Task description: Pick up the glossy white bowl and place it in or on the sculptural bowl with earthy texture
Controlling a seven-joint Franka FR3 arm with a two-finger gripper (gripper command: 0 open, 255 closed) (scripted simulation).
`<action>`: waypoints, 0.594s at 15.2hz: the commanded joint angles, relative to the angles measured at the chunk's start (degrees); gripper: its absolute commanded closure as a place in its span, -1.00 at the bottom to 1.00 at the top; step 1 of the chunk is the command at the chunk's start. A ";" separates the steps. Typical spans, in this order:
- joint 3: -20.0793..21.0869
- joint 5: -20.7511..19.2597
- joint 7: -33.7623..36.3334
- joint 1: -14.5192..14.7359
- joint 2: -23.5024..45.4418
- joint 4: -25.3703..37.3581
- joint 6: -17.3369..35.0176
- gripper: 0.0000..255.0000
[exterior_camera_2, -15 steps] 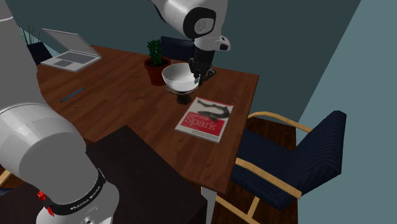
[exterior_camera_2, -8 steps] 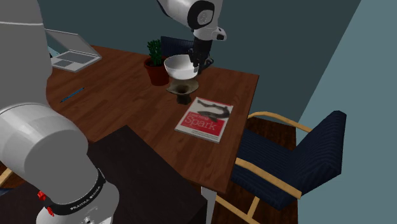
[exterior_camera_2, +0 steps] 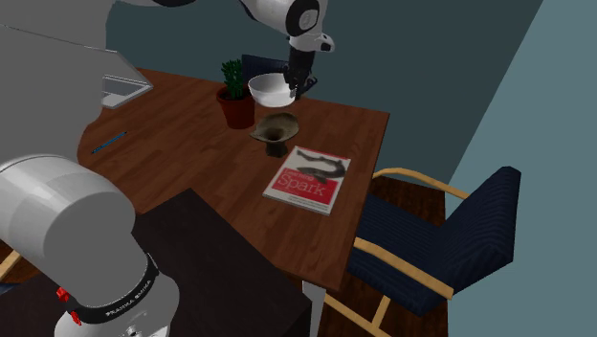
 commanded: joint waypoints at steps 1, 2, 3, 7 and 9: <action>0.10 0.11 0.04 0.10 0.94 0.26 0.75 1.00; 0.14 0.19 -0.10 0.09 1.29 0.03 1.32 1.00; 0.18 0.28 -0.24 0.08 1.65 -0.20 1.90 1.00; 0.36 0.64 -0.80 0.03 3.14 -1.03 4.17 1.00; 0.45 0.83 -1.08 0.00 3.95 -1.32 5.25 1.00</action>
